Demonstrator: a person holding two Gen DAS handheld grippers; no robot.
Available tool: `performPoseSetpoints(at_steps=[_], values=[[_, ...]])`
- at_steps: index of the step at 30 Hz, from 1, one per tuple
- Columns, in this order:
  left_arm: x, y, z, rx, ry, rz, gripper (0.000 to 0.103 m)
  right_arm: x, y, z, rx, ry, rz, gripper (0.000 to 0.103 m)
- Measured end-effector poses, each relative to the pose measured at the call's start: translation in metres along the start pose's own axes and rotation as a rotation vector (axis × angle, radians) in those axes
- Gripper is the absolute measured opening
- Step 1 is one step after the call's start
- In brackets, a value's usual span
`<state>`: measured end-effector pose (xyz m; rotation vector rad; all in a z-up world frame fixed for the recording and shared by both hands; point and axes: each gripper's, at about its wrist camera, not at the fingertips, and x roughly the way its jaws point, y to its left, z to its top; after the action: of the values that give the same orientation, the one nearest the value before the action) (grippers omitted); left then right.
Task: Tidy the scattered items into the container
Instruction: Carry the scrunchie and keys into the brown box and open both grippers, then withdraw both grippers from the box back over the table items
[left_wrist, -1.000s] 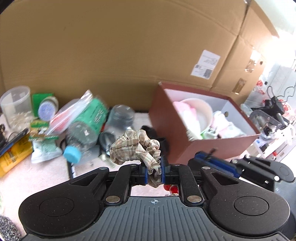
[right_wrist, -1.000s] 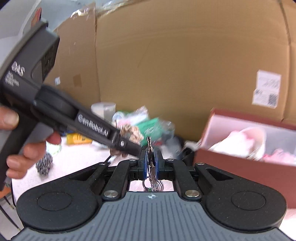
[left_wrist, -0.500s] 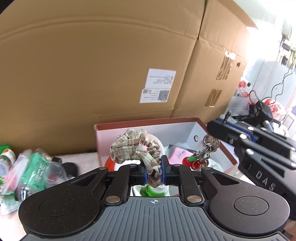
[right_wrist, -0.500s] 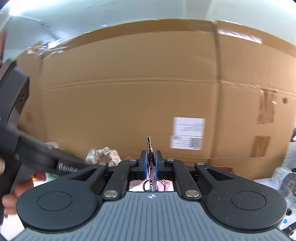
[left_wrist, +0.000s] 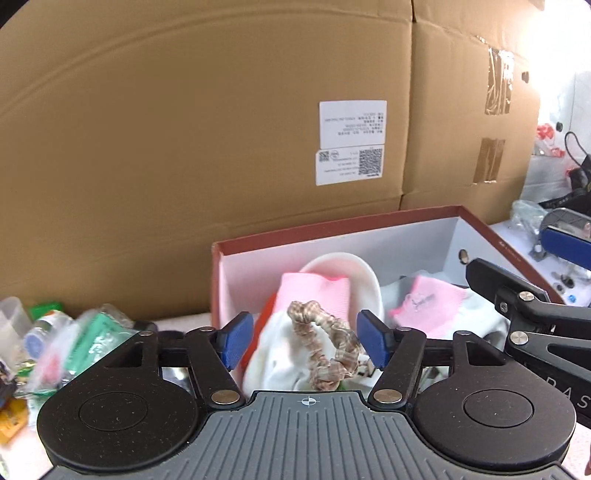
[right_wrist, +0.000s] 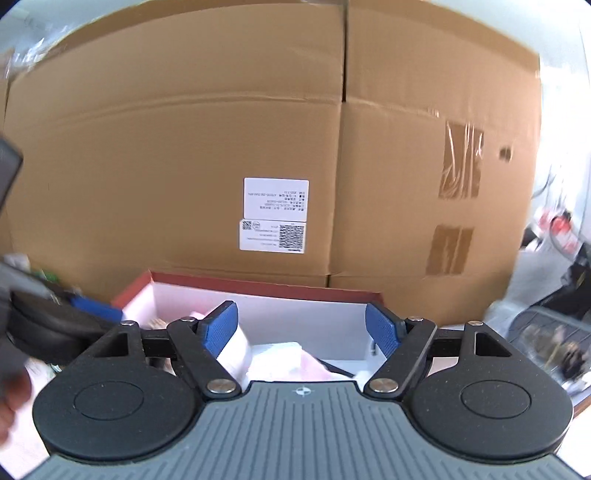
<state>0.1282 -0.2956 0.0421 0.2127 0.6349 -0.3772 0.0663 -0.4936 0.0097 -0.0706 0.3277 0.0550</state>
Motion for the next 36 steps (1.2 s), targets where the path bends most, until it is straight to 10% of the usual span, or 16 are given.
performPoseSetpoints(at_steps=[24, 36], values=[[-0.074, 0.034, -0.05, -0.01, -0.146, 0.013, 0.098, -0.048, 0.015, -0.015, 0.089, 0.015, -0.018, 0.092], [-0.092, 0.164, -0.093, -0.164, -0.082, 0.104, 0.099, -0.064, 0.107, -0.031, -0.054, 0.018, 0.192, 0.096]])
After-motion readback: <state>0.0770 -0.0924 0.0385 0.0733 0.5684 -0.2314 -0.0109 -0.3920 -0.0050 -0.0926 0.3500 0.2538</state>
